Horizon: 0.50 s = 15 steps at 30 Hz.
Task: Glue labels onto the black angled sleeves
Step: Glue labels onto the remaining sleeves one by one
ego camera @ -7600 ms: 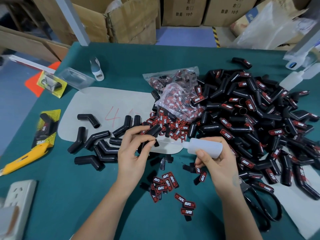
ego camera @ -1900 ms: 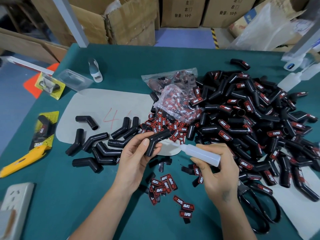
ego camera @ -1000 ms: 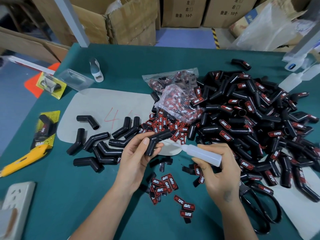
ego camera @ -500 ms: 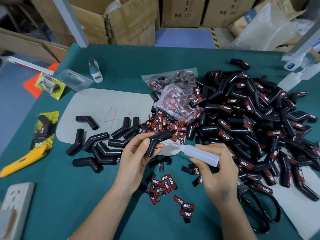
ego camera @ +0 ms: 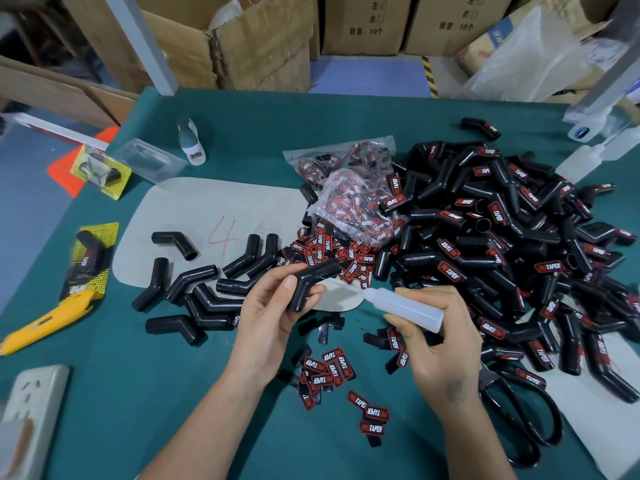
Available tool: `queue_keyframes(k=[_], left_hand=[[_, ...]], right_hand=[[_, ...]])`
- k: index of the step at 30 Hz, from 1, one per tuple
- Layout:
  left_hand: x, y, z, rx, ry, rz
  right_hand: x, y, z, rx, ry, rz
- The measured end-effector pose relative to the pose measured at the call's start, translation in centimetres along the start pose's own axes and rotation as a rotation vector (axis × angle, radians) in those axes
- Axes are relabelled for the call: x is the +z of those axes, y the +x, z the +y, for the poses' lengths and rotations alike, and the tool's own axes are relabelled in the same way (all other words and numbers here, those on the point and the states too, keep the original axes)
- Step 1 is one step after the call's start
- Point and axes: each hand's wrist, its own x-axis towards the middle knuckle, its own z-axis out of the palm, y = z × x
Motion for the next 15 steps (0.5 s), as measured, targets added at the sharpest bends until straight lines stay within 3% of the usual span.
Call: queue_keyframes(k=[15], left_hand=[[0.20,-0.05,-0.08,0.007,-0.006,0.000]], right_hand=[[-0.07,0.02,-0.02,0.031,-0.005,0.022]])
